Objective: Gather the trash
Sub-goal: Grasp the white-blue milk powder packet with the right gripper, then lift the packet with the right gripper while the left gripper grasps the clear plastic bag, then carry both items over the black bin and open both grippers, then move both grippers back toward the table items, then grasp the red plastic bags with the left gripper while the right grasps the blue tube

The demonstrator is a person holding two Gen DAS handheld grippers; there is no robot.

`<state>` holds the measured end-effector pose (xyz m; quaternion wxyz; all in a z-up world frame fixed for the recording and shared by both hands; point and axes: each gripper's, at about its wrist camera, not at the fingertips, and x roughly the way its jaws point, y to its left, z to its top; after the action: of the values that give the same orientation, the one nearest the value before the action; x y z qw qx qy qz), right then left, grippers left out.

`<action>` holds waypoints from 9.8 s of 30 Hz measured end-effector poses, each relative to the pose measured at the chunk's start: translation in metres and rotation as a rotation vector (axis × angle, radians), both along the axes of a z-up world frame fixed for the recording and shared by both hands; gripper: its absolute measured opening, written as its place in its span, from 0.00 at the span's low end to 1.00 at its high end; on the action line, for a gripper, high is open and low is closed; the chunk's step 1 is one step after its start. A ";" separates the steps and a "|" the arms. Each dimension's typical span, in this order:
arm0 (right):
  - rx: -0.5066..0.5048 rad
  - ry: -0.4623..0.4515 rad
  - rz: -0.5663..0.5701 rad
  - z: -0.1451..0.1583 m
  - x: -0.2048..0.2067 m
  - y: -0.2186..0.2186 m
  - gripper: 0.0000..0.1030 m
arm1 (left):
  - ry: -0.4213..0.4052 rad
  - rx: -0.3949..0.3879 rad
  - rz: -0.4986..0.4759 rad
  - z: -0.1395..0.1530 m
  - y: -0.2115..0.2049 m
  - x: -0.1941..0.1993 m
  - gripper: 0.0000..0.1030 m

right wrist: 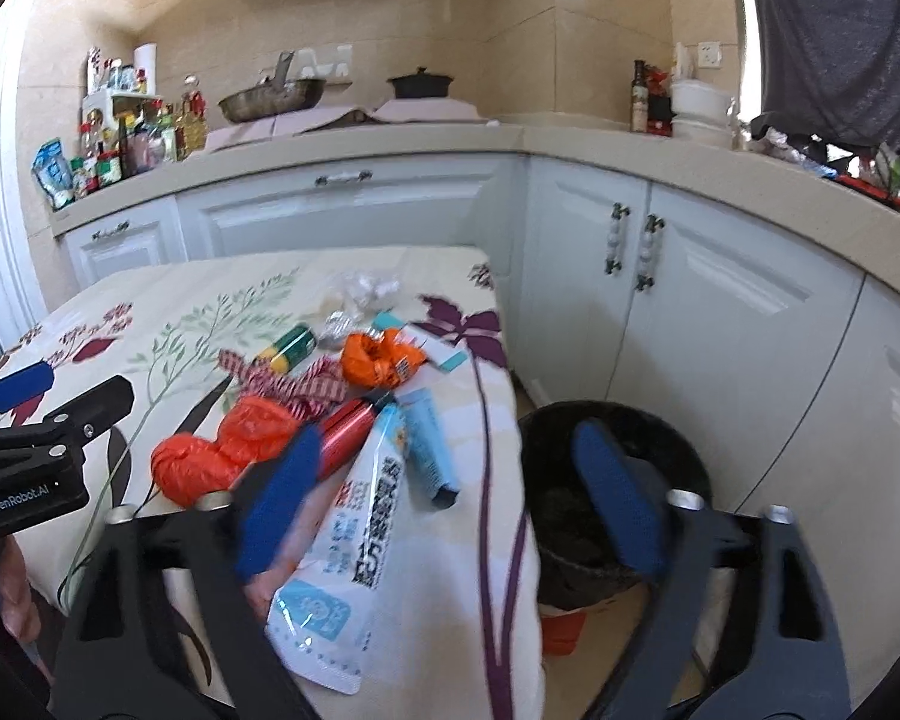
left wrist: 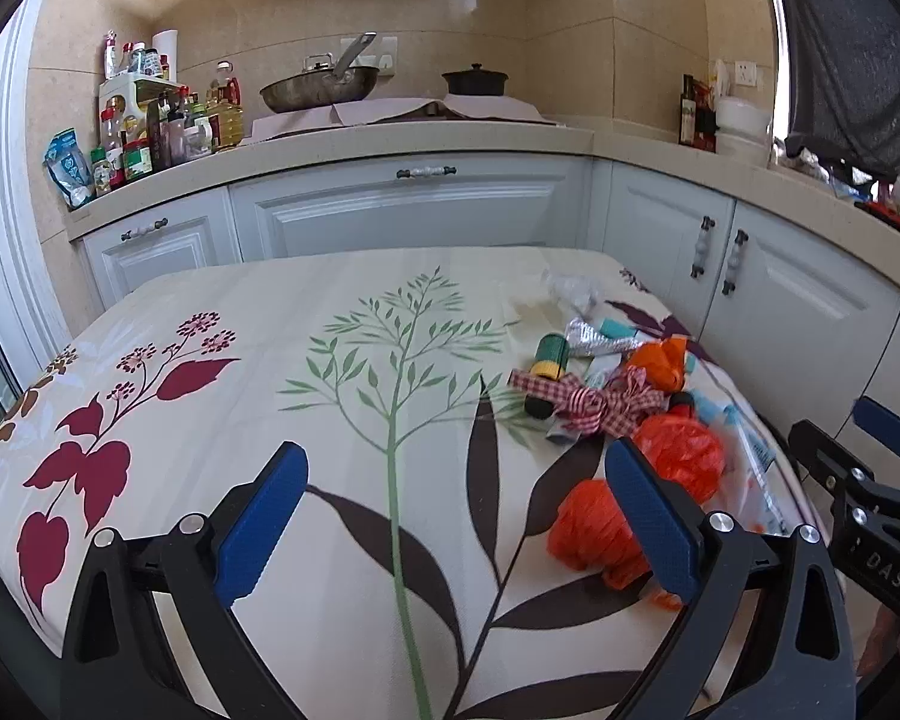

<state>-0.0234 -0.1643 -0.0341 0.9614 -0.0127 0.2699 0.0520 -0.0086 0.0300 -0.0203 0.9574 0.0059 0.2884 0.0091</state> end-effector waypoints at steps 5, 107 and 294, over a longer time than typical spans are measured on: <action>-0.005 0.036 0.026 -0.011 0.002 0.008 0.64 | 0.009 -0.005 -0.006 -0.006 0.001 -0.002 0.94; 0.154 0.078 0.102 -0.024 -0.011 -0.051 0.27 | 0.060 0.061 -0.159 -0.029 -0.089 -0.026 0.37; 0.008 0.152 0.117 -0.029 0.044 -0.011 0.10 | 0.071 -0.110 -0.116 -0.014 -0.018 0.018 0.56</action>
<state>0.0201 -0.1758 -0.0629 0.9335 -0.0204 0.3407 0.1100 0.0093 0.0117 -0.0348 0.9444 -0.0296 0.3216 -0.0624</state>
